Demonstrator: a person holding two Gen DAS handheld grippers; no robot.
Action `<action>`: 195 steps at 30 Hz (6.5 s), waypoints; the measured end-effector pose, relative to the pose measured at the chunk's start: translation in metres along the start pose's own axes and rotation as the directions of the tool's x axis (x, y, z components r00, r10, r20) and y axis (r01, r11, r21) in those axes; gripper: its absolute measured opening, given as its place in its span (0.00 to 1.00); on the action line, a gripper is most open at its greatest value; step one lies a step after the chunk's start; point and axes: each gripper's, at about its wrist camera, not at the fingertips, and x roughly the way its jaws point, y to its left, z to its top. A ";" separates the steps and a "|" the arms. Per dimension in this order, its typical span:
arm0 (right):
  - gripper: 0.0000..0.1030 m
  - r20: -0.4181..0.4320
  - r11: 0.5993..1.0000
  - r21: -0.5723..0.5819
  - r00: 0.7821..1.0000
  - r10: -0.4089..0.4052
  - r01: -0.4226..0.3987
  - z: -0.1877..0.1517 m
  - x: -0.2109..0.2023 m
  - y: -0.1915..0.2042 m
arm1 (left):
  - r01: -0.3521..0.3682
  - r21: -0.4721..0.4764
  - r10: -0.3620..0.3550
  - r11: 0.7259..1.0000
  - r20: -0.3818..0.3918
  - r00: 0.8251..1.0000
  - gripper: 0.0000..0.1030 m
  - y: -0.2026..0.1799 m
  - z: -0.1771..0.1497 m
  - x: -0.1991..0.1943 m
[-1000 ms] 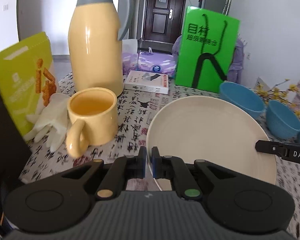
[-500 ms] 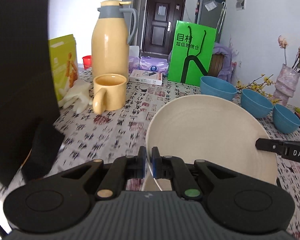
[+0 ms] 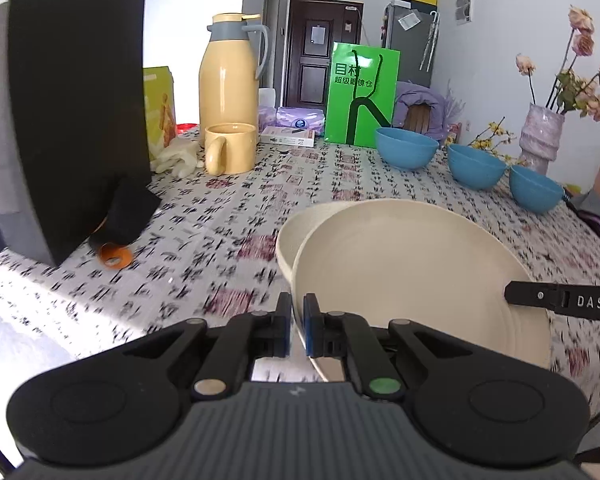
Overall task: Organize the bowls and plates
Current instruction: 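Lift the cream plate with both grippers and carry it over the plate stack, then lower the cream plate onto the stack and open both grippers, then move both grippers to the blue bowl beside the flower vase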
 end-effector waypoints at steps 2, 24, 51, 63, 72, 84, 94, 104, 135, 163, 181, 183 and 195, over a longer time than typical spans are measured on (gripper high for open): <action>0.08 0.007 1.000 -0.018 1.000 -0.003 0.004 -0.013 -0.008 0.004 | 0.000 0.001 0.000 1.000 -0.006 1.000 0.06 0.000 -0.009 -0.007; 0.08 0.028 1.000 -0.021 1.000 -0.010 0.010 -0.011 -0.013 0.007 | -0.008 -0.034 0.008 0.999 -0.003 1.000 0.06 -0.001 -0.010 -0.002; 0.10 0.003 0.997 -0.001 0.997 -0.077 0.077 0.056 0.091 -0.006 | 0.022 -0.048 -0.025 0.999 -0.058 0.998 0.06 0.013 0.068 0.126; 0.16 -0.005 0.992 -0.086 0.996 -0.089 0.088 0.049 0.095 0.011 | 0.017 -0.077 -0.023 0.997 -0.087 0.996 0.07 0.025 0.058 0.130; 0.21 0.008 0.989 -0.102 0.994 -0.107 0.107 0.050 0.092 0.012 | 0.013 -0.033 -0.015 0.999 -0.066 0.998 0.08 0.018 0.056 0.135; 0.23 0.026 0.979 -0.159 0.992 -0.124 0.127 0.048 0.094 0.015 | 0.001 -0.039 -0.002 0.999 -0.020 1.000 0.08 0.021 0.061 0.130; 0.20 0.051 0.944 -0.278 0.984 -0.172 0.180 0.044 0.095 0.028 | 0.008 -0.048 -0.009 0.999 -0.025 1.000 0.09 0.020 0.061 0.120; 0.19 0.027 0.971 -0.218 0.995 -0.094 0.097 0.043 0.082 0.010 | 0.072 -0.011 -0.072 0.997 0.016 0.997 0.26 -0.014 0.058 0.082; 0.92 0.293 0.950 -0.048 0.913 -0.283 0.310 -0.078 -0.161 -0.101 | 0.149 0.193 -0.186 0.970 0.191 0.964 1.00 -0.142 -0.049 -0.047; 1.00 0.281 0.936 0.062 0.894 -0.350 0.348 0.000 -0.115 -0.182 | 0.261 0.202 -0.287 0.944 0.116 0.951 1.00 -0.213 0.038 0.049; 0.71 0.152 0.961 0.109 0.951 -0.269 0.255 0.172 -0.013 -0.324 | 0.423 0.038 -0.411 0.905 -0.172 0.895 0.76 -0.339 0.190 0.238; 0.64 0.115 0.963 0.143 0.963 -0.245 0.229 0.191 0.006 -0.346 | 0.423 0.006 -0.413 0.906 -0.209 0.887 0.71 -0.353 0.204 0.266; 0.27 -0.048 0.917 0.326 0.973 -0.227 0.230 0.244 0.112 -0.441 | 0.423 0.019 -0.390 0.906 -0.352 0.851 0.36 -0.410 0.210 0.375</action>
